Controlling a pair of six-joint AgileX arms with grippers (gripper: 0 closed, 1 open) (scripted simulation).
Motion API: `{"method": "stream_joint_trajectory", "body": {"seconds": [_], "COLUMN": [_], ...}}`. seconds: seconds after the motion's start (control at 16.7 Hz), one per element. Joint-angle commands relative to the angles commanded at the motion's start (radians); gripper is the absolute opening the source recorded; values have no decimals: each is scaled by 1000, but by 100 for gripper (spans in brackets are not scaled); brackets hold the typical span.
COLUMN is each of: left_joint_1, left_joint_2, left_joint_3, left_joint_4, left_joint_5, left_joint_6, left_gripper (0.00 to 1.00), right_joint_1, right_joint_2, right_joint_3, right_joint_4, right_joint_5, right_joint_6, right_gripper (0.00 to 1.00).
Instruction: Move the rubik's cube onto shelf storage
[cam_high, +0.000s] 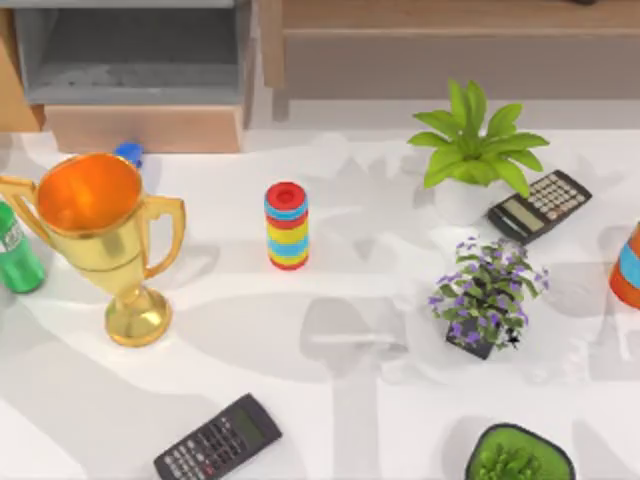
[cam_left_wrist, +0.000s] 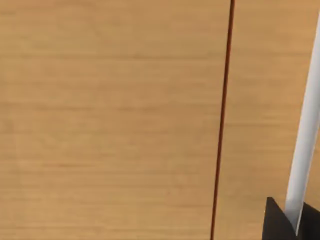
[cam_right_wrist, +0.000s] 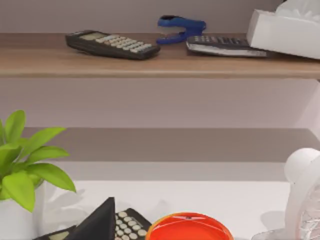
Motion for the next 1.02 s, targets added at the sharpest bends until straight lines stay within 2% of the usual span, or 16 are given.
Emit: {"method": "stream_joint_trajectory", "body": {"seconds": [0.18,0.54,1.02], "left_joint_1": [12,65,84], "left_joint_2": [-24,-119,-141], "left_joint_3": [-41,-262,-312], "left_joint_4": [24,136,167], "left_joint_5": [10,64,81], "left_joint_6": [-2,2,3], "left_gripper": [0,0,0], "right_joint_1": [0,0,0], "right_joint_2": [0,0,0], "right_joint_3": [0,0,0], "right_joint_4": [0,0,0], "right_joint_5": [0,0,0], "right_joint_6": [0,0,0], "right_gripper": [100,100,100]}}
